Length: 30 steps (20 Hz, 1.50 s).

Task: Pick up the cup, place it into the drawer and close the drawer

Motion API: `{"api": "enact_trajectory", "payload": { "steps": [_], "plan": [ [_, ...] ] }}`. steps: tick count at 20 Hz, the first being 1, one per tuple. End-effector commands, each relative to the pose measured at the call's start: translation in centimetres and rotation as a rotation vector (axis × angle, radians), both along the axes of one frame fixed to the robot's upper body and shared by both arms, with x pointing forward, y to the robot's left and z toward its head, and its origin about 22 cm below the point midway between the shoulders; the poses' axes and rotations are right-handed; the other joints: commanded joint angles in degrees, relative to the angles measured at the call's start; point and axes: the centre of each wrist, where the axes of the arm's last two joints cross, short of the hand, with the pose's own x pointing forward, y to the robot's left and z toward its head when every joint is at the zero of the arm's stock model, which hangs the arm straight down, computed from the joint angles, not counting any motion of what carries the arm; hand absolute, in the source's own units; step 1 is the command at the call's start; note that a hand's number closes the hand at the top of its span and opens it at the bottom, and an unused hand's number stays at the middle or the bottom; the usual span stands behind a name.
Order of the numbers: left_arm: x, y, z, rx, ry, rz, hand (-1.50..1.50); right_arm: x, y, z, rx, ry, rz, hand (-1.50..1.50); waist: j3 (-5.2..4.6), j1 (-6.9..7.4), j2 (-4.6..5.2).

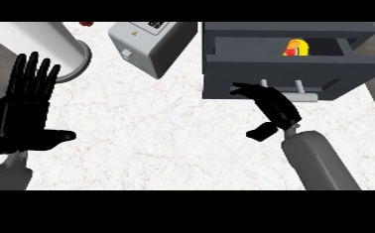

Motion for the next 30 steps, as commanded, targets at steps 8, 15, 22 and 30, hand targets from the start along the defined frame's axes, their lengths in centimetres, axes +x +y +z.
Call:
{"api": "enact_trajectory", "payload": {
  "steps": [8, 15, 22, 30],
  "plan": [
    [-2.0, 0.9, -0.7, -0.027, 0.002, -0.033, -1.50, 6.4, -1.3, -1.1, 0.055, 0.066, -0.016, -1.50, 0.05, 0.74, 0.18],
    [-0.7, 1.0, -1.4, -0.030, -0.013, -0.043, -1.50, 8.6, -4.5, 0.6, 0.039, 0.088, -0.043, -1.50, 0.15, 2.66, 1.31],
    [0.0, 1.5, -0.5, -0.009, -0.025, -0.061, -1.50, 10.1, -7.4, 4.1, 0.051, 0.096, -0.065, -1.50, 0.19, 3.60, 1.71],
    [0.4, 1.8, -1.8, 0.002, -0.003, -0.069, -1.50, 10.8, -7.4, 5.3, 0.055, 0.074, -0.080, -1.50, 0.18, 4.11, 2.15]
  ]
}}
